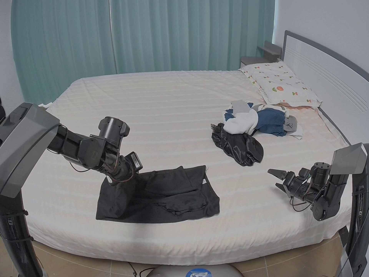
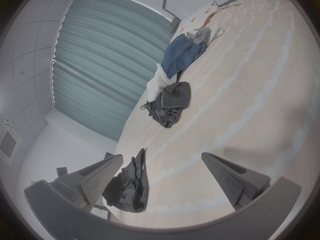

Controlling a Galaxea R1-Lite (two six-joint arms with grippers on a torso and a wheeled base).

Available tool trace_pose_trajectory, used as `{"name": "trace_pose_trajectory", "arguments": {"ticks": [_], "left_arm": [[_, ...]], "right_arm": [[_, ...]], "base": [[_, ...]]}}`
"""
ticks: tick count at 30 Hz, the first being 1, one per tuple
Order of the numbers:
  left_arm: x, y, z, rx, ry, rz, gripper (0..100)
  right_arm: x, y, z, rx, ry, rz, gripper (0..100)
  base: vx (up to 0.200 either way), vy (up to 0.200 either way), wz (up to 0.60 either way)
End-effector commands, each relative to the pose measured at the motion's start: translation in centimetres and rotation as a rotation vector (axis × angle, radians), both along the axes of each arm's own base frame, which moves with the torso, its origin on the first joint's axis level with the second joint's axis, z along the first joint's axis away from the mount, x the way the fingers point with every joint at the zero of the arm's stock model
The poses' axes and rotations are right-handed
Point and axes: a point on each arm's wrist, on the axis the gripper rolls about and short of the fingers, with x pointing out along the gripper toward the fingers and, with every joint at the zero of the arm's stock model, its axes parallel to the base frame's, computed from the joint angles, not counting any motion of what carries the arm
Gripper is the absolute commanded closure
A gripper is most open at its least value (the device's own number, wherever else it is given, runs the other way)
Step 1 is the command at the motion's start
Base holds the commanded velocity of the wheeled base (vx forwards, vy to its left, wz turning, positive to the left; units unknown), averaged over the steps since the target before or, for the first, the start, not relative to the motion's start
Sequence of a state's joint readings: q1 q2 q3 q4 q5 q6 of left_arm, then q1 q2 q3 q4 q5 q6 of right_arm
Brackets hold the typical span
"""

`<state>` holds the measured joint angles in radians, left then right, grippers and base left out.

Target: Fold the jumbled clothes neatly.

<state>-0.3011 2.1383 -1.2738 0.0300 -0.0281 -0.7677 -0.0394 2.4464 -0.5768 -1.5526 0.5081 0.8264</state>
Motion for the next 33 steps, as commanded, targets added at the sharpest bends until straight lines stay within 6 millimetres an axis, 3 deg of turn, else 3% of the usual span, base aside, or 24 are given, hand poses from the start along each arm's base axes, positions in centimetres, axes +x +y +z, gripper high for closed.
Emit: {"name": "trace_pose_trajectory", "arguments": {"ticks": [1,12,15,24,25,33], "left_arm": [[1.0,-2.3,-1.0,0.000,0.024,-0.033,100],[2.3,-5.8,-1.7,-0.033,0.049,-0.035,100],[3.7,-6.5,-2.2,-0.048,0.040,0.030,100],[4.6,-7.5,-3.5,-0.050,0.050,0.073,100],[4.8,-7.6,-3.6,-0.053,0.049,0.075,0],[4.6,-7.5,-2.8,-0.110,0.061,0.091,0]], "right_arm": [[0.0,0.1,0.0,-0.001,-0.006,0.003,0],[0.0,0.2,-0.5,-0.003,0.005,0.005,0],[0.0,0.4,-0.5,-0.003,0.007,0.011,0],[-0.1,0.6,-0.9,-0.009,0.016,0.016,0],[-0.1,0.6,-1.0,-0.009,0.017,0.018,0],[-0.2,0.9,-1.0,-0.012,0.023,0.023,0]], "base": [[0.000,-0.200,0.00],[0.000,-0.200,0.00],[0.000,0.000,0.00],[0.000,0.000,0.00],[0.000,0.000,0.00],[0.000,0.000,0.00]]}}
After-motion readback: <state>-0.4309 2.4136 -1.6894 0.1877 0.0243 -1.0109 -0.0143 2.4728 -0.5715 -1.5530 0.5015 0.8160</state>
